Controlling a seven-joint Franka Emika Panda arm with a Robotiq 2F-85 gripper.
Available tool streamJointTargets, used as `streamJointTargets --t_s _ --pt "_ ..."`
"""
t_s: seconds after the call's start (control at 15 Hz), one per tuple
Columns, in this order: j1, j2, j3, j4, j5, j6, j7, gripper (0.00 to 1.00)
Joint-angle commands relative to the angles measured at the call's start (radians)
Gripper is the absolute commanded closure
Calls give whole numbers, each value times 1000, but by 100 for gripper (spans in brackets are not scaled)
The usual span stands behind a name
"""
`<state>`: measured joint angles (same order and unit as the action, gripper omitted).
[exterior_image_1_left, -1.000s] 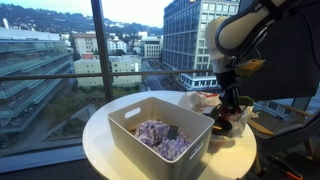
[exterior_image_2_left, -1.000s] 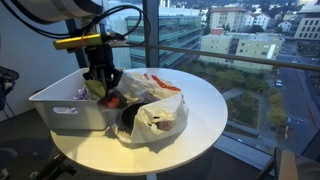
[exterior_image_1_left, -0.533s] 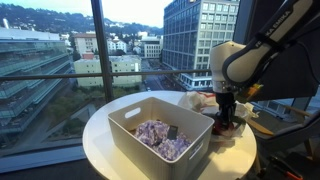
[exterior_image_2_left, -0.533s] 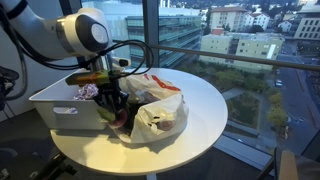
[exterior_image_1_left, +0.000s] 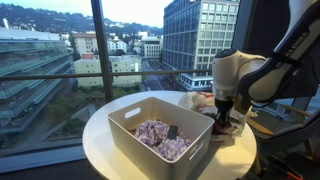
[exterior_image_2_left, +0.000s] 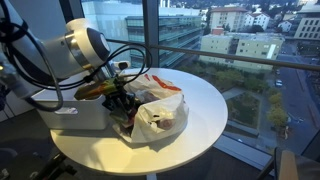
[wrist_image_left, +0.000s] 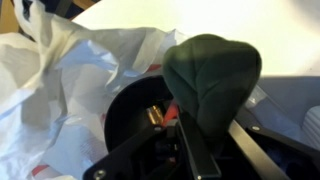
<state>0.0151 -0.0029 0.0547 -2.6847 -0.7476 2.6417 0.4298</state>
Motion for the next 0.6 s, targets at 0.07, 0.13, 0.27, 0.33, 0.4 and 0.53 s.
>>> streamJointTargets --t_s 0.07,0.13,0.27,0.33,0.4,0.53 --pt "-18 45 -20 12 -198 92 169 93" --pt "-19 58 -24 16 -239 103 204 93" --pt "-19 89 -33 29 -330 121 279 93" --pt "-15 103 -37 41 -381 120 320 93" --pt "-12 115 -41 52 -431 120 362 93" --pt "-9 135 -47 76 -521 105 429 92"
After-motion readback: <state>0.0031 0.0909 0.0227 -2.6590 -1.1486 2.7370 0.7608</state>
